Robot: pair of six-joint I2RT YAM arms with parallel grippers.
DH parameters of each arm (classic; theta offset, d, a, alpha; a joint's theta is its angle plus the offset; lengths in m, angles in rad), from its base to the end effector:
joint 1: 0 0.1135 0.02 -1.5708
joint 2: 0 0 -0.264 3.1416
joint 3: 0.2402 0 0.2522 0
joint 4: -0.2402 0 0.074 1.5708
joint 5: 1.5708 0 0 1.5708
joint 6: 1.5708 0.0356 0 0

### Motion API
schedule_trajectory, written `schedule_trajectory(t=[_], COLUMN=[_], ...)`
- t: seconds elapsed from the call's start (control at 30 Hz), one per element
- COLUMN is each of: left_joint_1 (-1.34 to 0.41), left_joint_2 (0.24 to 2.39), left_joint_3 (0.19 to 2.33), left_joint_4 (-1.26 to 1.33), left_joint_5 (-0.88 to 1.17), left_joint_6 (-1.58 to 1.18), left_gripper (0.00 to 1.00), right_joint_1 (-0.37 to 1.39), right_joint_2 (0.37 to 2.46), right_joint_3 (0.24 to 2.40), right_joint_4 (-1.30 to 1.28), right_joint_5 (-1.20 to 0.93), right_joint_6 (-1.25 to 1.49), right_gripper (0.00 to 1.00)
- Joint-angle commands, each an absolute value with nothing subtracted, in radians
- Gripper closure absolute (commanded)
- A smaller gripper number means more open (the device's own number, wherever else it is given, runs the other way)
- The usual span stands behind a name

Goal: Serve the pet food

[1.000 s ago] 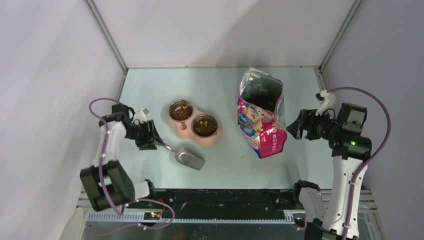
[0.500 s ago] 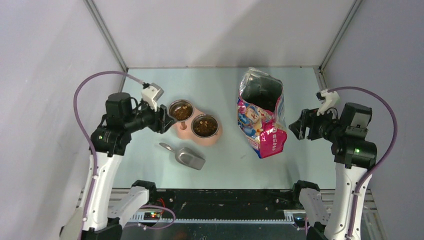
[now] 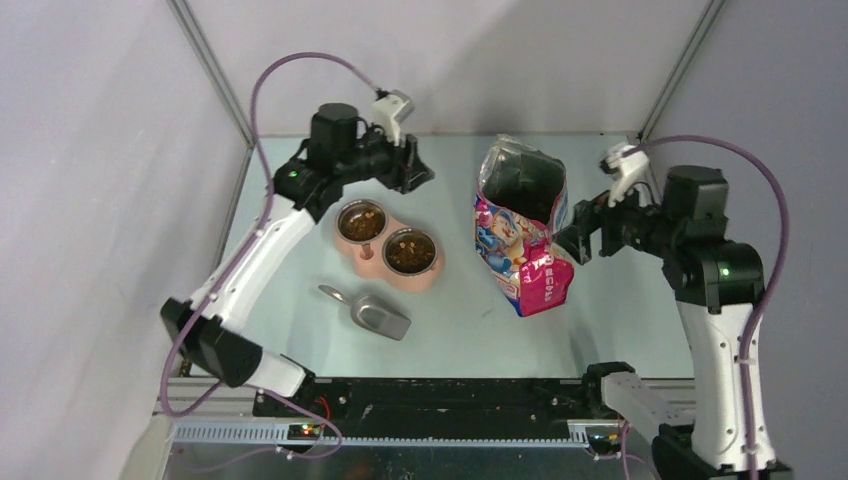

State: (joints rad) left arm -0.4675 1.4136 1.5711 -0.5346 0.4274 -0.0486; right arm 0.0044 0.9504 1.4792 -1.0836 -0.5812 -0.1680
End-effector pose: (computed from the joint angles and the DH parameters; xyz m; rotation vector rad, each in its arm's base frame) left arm 0.2702 -0.1529 0.4327 0.6926 1.8633 -0.7537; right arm 0.1359 0.0201 0.4490 -0.5135 2.0010 0.5147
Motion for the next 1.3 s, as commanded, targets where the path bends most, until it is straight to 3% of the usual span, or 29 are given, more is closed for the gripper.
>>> schedule_trajectory(t=[0.0,0.07,0.27,0.57,0.63,0.8,0.83,1.27], left_joint_1=[-0.532,-0.549,-0.572,-0.588,-0.593,-0.603,-0.604,-0.612], left_joint_2=[1.463,1.470,1.476,1.504,1.519,1.566,1.581,1.714], left_joint_3=[1.632,1.619,1.620,1.638,1.651,1.715,1.730,1.860], left_joint_4=[-0.411,-0.389,-0.421,-0.441,-0.441,-0.393,-0.379,-0.307], left_joint_5=[0.441,0.451,0.473,0.411,0.375,0.262,0.229,0.439], left_joint_6=[0.113,0.190,0.211,0.237,0.255,0.155,0.122,-0.144], left_gripper=[0.41,0.41,0.41,0.40,0.40,0.40,0.40,0.38], right_joint_1=[0.255,0.298,0.344,0.414,0.404,0.390,0.391,0.385], right_joint_2=[0.994,1.020,1.104,1.122,1.128,1.092,1.067,0.884], right_joint_3=[1.536,1.542,1.527,1.444,1.442,1.422,1.411,1.376], right_joint_4=[-1.127,-1.115,-1.040,-0.966,-0.971,-1.002,-1.008,-1.054], right_joint_5=[-0.346,-0.268,-0.065,0.048,0.085,0.049,0.022,-0.152], right_joint_6=[-0.259,-0.242,-0.188,-0.141,-0.128,-0.165,-0.180,-0.414], right_gripper=[0.17,0.14,0.24,0.33,0.43,0.97,1.00,1.00])
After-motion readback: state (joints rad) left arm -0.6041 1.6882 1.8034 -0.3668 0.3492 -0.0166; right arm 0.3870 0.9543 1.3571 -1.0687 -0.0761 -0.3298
